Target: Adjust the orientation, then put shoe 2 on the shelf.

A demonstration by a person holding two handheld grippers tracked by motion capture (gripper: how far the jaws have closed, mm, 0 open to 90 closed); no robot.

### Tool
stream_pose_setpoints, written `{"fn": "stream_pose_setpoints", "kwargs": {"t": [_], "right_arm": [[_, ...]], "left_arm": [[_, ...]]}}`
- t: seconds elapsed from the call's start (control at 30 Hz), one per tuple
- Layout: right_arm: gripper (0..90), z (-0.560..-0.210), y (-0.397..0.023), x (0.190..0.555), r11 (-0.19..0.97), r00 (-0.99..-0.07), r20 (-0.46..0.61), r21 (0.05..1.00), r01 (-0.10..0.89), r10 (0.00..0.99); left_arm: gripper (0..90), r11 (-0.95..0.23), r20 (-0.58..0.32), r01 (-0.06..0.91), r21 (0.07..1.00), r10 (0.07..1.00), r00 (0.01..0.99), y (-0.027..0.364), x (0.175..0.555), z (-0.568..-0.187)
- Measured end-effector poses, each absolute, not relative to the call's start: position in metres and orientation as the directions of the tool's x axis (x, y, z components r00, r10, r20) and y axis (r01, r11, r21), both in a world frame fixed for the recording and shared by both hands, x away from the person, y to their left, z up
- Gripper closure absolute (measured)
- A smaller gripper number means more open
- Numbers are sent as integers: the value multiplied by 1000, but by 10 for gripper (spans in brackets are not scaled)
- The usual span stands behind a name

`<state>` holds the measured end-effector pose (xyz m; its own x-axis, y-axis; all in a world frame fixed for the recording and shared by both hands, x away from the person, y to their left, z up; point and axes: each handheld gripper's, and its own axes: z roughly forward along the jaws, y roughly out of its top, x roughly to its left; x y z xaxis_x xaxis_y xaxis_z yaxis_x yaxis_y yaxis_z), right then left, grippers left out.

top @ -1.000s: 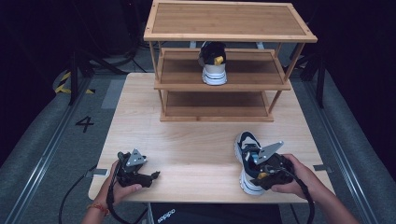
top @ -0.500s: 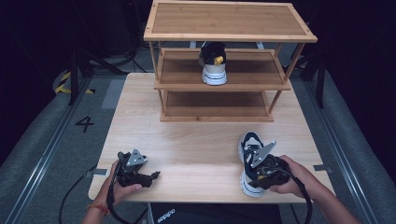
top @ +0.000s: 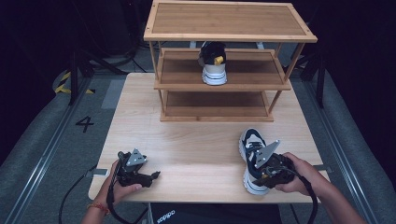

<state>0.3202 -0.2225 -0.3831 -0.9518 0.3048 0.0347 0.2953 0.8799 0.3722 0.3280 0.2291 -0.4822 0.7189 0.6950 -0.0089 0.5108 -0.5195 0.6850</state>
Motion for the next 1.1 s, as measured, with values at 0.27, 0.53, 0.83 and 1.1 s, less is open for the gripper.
{"fn": "stream_pose_setpoints", "kwargs": {"t": [0.27,0.53,0.83,1.1], "right_arm": [[714,-363,-228,323,883,-955,-35,392,257,294],[715,-344,-228,329,886,-958,-67,401,231,280],[714,-321,-227,340,883,-956,-95,418,215,278],[713,-288,-223,346,889,-952,-152,420,181,265]], "left_arm": [[156,-521,-16,511,684,689,724,229,329,-482],[156,-518,-22,513,685,689,725,228,329,-483],[156,-519,-19,512,684,690,724,228,329,-482],[155,-520,-17,510,685,689,725,228,329,-482]]}}
